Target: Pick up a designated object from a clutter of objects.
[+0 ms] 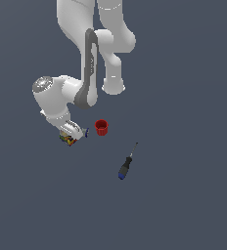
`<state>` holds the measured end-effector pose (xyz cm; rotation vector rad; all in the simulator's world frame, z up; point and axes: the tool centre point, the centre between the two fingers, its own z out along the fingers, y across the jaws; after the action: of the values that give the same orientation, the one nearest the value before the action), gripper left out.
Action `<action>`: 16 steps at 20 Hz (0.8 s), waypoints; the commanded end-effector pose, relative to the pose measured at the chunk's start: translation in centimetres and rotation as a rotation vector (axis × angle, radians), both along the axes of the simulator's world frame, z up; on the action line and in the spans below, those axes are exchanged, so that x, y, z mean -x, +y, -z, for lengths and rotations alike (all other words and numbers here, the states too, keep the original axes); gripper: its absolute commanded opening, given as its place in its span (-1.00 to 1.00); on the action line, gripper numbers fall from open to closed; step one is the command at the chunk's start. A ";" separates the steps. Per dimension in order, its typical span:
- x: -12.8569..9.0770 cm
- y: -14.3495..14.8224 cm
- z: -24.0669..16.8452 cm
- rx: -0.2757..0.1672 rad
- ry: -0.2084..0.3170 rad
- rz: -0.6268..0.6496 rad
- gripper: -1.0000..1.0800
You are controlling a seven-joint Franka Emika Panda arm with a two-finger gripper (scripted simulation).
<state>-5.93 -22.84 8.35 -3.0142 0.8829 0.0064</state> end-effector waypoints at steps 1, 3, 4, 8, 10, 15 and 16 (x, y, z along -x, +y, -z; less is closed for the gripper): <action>-0.4 1.0 -1.5 0.001 -0.004 -0.001 -1.00; -0.6 2.0 -2.8 0.001 -0.004 0.000 -1.00; -0.7 2.6 -3.6 0.001 -0.004 0.000 -1.00; -1.3 5.2 -7.0 0.003 -0.003 0.000 -1.00; -1.7 6.7 -8.9 0.004 -0.003 0.001 -1.00; -2.6 10.5 -14.0 0.006 -0.003 0.001 -1.00; -2.8 11.3 -15.0 0.006 -0.003 0.001 -1.00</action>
<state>-3.40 -12.71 21.62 -3.0180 0.8849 0.0042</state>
